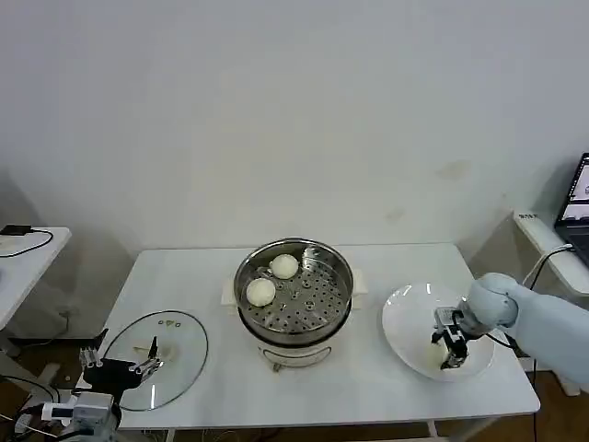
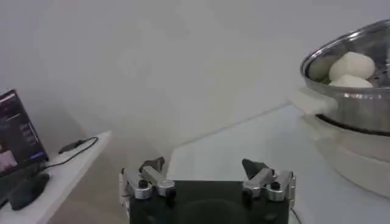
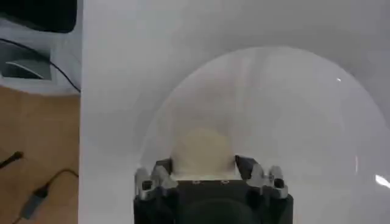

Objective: Take steamed baozi put them in steamer then cover it.

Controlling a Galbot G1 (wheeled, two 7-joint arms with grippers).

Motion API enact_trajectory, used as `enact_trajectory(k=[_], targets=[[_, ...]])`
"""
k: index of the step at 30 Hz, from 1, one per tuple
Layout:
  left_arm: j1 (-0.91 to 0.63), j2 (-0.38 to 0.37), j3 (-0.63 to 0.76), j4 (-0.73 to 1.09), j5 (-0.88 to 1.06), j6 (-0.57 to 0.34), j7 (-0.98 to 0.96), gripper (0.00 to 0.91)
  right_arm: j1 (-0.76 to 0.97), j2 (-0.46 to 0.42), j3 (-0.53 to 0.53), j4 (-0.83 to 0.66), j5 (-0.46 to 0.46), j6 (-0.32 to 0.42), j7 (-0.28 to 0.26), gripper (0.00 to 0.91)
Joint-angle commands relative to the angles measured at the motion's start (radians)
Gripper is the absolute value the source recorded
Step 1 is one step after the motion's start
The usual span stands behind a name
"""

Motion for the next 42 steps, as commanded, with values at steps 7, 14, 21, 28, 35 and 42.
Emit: enact_trajectory(k=[7,14,21,28,35,42], targets=[[0.001,-0.001,0.0,-0.005,-0.001,0.0,0.0,0.907,0.179,-0.071,-0.041,0.055,0.043,0.012,-0.016,0.584],[-0.012,0.008,0.004,0.006,-0.004,0.0,0.001,0.907,0.406,-0.068,-0.103,0.056,0.119,0.019,-0.034,0.584],[-0.022,0.012,0.006,0.01,-0.006,-0.001,0.001,0.907,0.668,0.034,-0.255,0.052,0.185,0.028,-0.06,0.584],[-0.023,0.009,0.003,0.004,-0.008,0.0,0.001,0.907,0.8,0.23,-0.337,0.008,0.238,0.033,-0.064,0.595],[-0.022,0.0,-0.009,0.004,-0.007,0.0,0.0,0.907,0.827,0.421,-0.389,0.014,0.265,0.036,-0.053,0.595],[-0.018,-0.002,-0.026,0.002,-0.007,0.0,0.0,0.907,0.748,0.609,-0.404,-0.033,0.265,0.072,-0.03,0.595]])
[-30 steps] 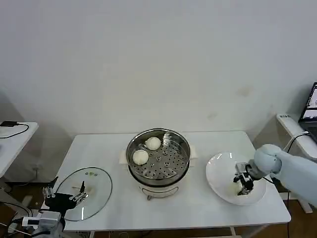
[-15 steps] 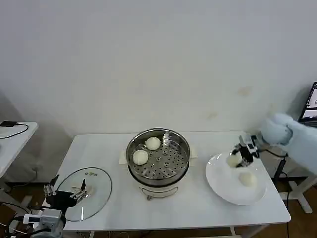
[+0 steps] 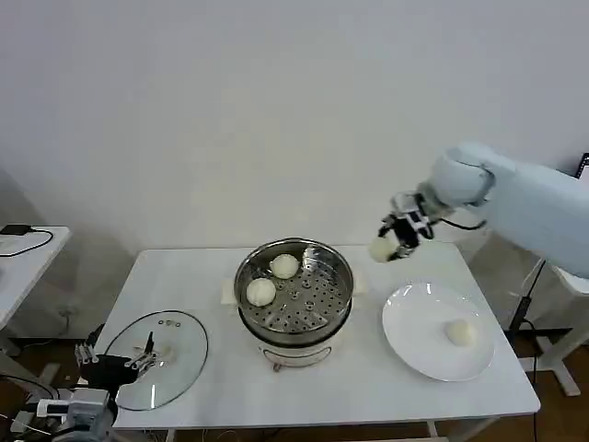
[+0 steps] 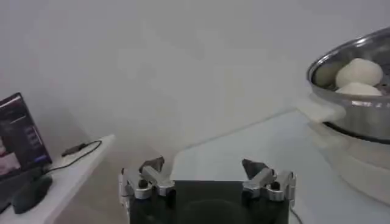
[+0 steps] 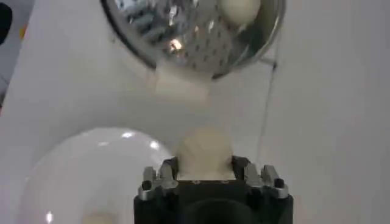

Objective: Take steamed baozi put them in steamer then cover it.

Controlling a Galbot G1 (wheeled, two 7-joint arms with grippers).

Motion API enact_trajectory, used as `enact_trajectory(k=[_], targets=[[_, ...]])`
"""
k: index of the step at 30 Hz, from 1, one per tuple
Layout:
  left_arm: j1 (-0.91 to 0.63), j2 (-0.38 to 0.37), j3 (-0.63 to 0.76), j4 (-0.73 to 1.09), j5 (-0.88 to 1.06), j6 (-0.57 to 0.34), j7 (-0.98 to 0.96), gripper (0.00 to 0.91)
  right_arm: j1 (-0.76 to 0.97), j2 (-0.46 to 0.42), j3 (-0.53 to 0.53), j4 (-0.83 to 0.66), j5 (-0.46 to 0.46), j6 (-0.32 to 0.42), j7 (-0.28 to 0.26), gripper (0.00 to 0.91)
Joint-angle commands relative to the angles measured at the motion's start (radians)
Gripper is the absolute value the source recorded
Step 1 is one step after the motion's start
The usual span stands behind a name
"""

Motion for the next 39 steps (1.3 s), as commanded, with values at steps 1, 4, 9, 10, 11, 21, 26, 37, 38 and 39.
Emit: enact_trajectory(k=[1,4,9,10,11,21,26,37,38,39], targets=[[-0.001,-0.001,-0.007,-0.001,0.0,0.001,0.0,0.907,0.03,0.343,-0.079,-0.047,0.028,0.042,0.02,0.595],[0.001,0.003,-0.018,-0.003,-0.002,0.002,0.001,0.907,0.004,0.384,-0.086,-0.043,0.019,0.067,0.019,0.595],[0.003,0.009,-0.047,0.0,-0.017,0.003,0.002,0.907,-0.024,0.406,-0.108,-0.018,0.005,0.119,0.013,0.595],[0.003,0.009,-0.051,0.0,-0.019,0.003,0.002,0.907,-0.028,0.409,-0.113,-0.015,0.005,0.133,0.011,0.595],[0.003,0.009,-0.053,0.002,-0.019,0.003,0.002,0.907,-0.034,0.411,-0.116,-0.012,0.003,0.138,0.011,0.584],[0.005,0.007,-0.064,0.004,-0.024,0.003,0.003,0.907,-0.072,0.4,-0.141,-0.005,-0.097,0.219,-0.005,0.595],[0.004,0.004,-0.062,0.008,-0.024,0.002,0.003,0.907,-0.078,0.395,-0.142,-0.003,-0.121,0.25,-0.002,0.584],[0.001,-0.003,-0.06,0.012,-0.023,0.002,0.003,0.907,-0.084,0.383,-0.151,0.007,-0.121,0.279,-0.009,0.584],[0.001,-0.004,-0.06,0.012,-0.023,0.001,0.003,0.907,-0.083,0.382,-0.152,0.008,-0.122,0.281,-0.012,0.584],[0.001,-0.004,-0.059,0.012,-0.023,0.001,0.003,0.907,-0.083,0.381,-0.152,0.009,-0.123,0.283,-0.013,0.584]])
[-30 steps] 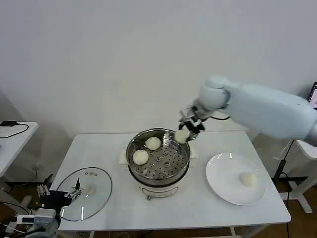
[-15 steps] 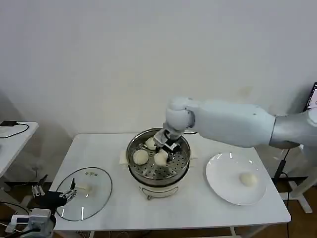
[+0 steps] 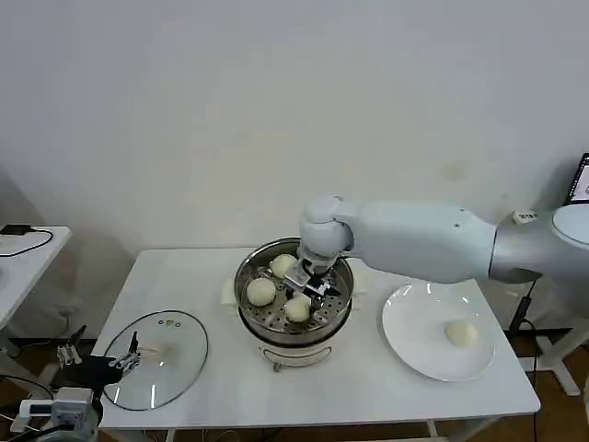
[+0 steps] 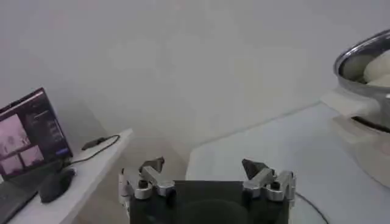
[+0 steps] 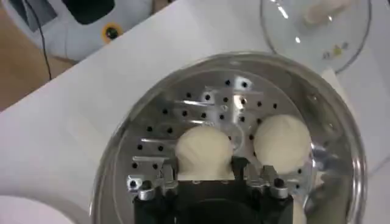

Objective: Take steamed baozi put them in steamer then cover it.

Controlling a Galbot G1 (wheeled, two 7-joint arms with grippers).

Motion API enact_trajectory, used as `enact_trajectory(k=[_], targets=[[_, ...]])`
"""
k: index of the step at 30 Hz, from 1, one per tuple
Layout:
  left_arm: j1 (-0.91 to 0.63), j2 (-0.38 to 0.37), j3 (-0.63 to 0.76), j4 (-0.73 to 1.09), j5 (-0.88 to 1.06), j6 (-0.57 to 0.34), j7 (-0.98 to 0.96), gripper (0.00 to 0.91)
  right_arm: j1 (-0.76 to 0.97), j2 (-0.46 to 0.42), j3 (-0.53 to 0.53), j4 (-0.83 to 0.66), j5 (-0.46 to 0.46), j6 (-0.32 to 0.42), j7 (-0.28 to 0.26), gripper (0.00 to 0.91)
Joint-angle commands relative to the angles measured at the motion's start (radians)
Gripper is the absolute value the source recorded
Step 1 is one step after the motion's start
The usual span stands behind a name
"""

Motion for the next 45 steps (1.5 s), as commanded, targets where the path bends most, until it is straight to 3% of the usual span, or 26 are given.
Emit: enact_trajectory(k=[1,12,13,14,15,32,38,45], targets=[[0.0,-0.001,0.0,0.001,0.0,0.0,0.0,0.907,-0.005,0.008,-0.008,0.007,-0.024,0.041,-0.008,0.584],[-0.003,-0.002,0.005,0.005,0.001,-0.001,0.0,0.907,-0.004,-0.003,-0.013,0.015,-0.018,0.048,-0.019,0.595],[-0.003,-0.002,0.005,0.004,0.001,-0.001,0.0,0.907,-0.002,-0.004,-0.013,0.016,-0.017,0.051,-0.017,0.635],[-0.004,-0.002,0.006,0.004,0.001,-0.001,0.0,0.907,-0.002,-0.006,-0.012,0.017,-0.018,0.053,-0.017,0.736],[-0.004,-0.001,0.006,0.004,0.001,-0.001,-0.001,0.907,0.0,-0.007,-0.012,0.017,-0.018,0.056,-0.016,0.907],[-0.011,0.006,0.011,0.006,0.002,-0.001,0.0,0.907,0.067,-0.064,0.037,0.021,0.011,0.038,-0.012,0.907],[-0.017,0.024,0.013,0.01,-0.001,-0.001,0.003,0.907,0.078,-0.149,0.124,-0.012,0.06,-0.038,-0.005,0.907],[-0.038,0.047,0.031,0.005,-0.013,0.004,0.006,0.907,0.099,-0.399,0.123,0.035,0.071,-0.16,0.018,0.907]])
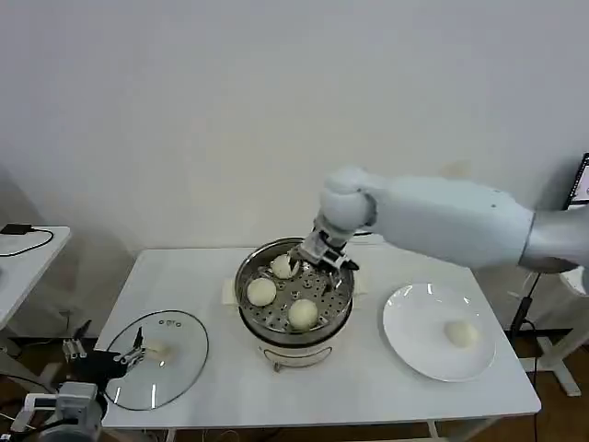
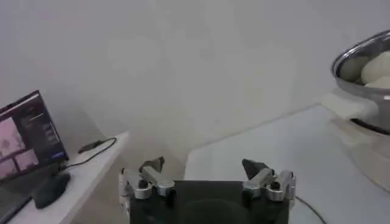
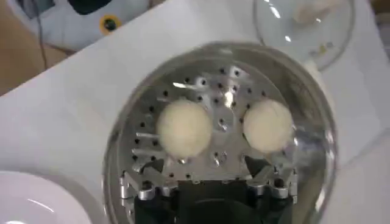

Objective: Take steamed baozi put them in steamer then cover it.

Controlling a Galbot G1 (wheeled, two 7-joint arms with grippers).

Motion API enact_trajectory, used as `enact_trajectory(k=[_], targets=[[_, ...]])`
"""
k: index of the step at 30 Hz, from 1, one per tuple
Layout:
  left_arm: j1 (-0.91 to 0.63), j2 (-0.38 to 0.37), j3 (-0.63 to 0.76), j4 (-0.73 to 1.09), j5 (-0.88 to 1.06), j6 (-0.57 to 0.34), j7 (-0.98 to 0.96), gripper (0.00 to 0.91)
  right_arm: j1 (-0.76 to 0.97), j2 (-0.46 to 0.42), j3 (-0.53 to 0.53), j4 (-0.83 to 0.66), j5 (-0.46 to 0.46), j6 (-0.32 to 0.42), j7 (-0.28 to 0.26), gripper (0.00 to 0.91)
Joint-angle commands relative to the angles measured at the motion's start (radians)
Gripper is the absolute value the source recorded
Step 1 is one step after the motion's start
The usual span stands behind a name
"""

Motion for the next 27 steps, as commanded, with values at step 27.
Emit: enact_trajectory(k=[27], targets=[[-0.034,0.063,0.039,0.009,-0.027,0.005,0.009,0.907,-0.682,-0.711,0.495,-0.016,-0.241,-0.138,0.021,0.907]])
